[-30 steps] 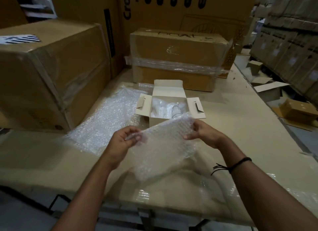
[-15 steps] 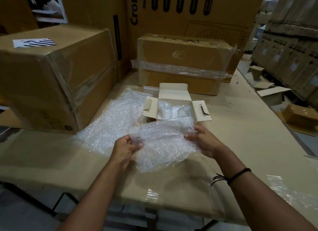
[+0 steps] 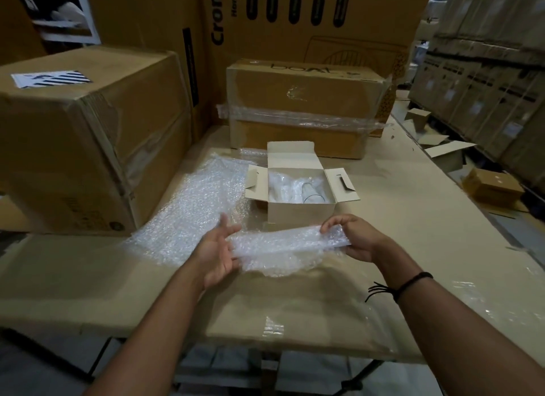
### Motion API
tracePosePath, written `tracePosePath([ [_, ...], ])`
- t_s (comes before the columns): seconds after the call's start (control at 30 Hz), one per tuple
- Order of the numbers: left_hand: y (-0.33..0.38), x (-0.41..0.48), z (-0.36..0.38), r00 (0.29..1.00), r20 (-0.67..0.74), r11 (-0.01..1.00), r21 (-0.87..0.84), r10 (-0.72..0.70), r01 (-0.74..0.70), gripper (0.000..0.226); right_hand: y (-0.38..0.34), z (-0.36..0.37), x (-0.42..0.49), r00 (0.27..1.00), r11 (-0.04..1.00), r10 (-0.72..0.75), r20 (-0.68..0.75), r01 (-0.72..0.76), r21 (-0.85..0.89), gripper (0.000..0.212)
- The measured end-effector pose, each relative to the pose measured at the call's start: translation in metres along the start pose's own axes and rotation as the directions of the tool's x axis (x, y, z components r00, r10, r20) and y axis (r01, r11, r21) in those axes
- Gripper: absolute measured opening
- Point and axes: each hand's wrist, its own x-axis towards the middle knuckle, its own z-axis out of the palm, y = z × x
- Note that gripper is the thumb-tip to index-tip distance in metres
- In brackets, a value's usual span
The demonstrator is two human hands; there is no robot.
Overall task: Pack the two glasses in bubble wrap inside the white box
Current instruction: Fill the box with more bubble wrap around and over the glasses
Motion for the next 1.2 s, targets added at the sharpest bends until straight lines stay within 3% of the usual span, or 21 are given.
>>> tracePosePath([
  [0.07,-0.002,0.001,0.003,0.998,-0.062,0.993,0.119,0.013,-0.006,0.059,0.006,0.003,0.003,1.000,0.998,0.012,0.014,-0.013,0.053,0.059],
  [0.17,0.000,0.007,-0.005,0.975,-0.172,0.976,0.187,0.144,-0.111,0.056,0.007,0.003,0.000,1.000,0.992,0.018,0.021,-0.020,0.125,0.044],
  [0.3,0.004,0.009,-0.001,0.957,-0.155,0.957,0.201,0.244,-0.211,0.052,0.009,0.000,-0.015,0.993,0.916,0.010,0.119,-0.057,0.398,0.035],
  [0.37,0.002,0.010,0.007,0.963,-0.123,0.959,0.180,0.242,-0.218,0.047,0.009,0.007,-0.019,0.987,0.953,0.039,0.156,-0.084,0.291,0.035],
  [0.47,-0.001,0.014,0.015,0.973,-0.075,0.964,0.170,0.219,-0.203,0.029,0.006,0.019,-0.016,0.998,0.997,-0.030,0.061,0.034,-0.074,0.023],
  [0.57,0.000,0.020,0.018,0.979,-0.016,0.954,0.226,0.204,-0.196,0.018,-0.002,0.012,-0.009,0.994,0.994,-0.106,-0.035,0.106,-0.020,0.019],
  [0.67,0.003,0.027,0.027,0.955,-0.022,0.898,0.345,0.297,-0.272,0.022,-0.002,-0.016,0.000,0.994,0.993,-0.094,0.054,0.090,0.077,0.036],
  [0.8,0.006,0.041,0.047,0.907,-0.020,0.830,0.412,0.421,-0.376,0.022,0.000,-0.039,0.016,0.960,0.915,-0.171,0.220,0.073,0.396,0.086],
  [0.87,0.009,0.053,0.054,0.887,-0.019,0.805,0.428,0.462,-0.411,0.022,-0.010,-0.046,0.025,0.972,0.923,-0.151,0.181,0.073,0.378,0.085],
  [1.0,0.020,0.072,0.068,0.884,-0.057,0.849,0.314,0.464,-0.425,0.028,-0.039,-0.060,0.040,0.988,0.988,-0.155,0.000,0.155,-0.025,0.038],
  [1.1,0.021,0.087,0.078,0.876,0.001,0.838,0.291,0.482,-0.461,0.030,-0.059,-0.077,0.057,0.982,0.983,-0.170,-0.088,0.175,0.051,0.029],
  [1.2,0.016,0.100,0.090,0.819,0.065,0.729,0.419,0.570,-0.541,0.036,-0.074,-0.087,0.081,0.974,0.967,-0.103,-0.204,0.145,0.207,0.036],
])
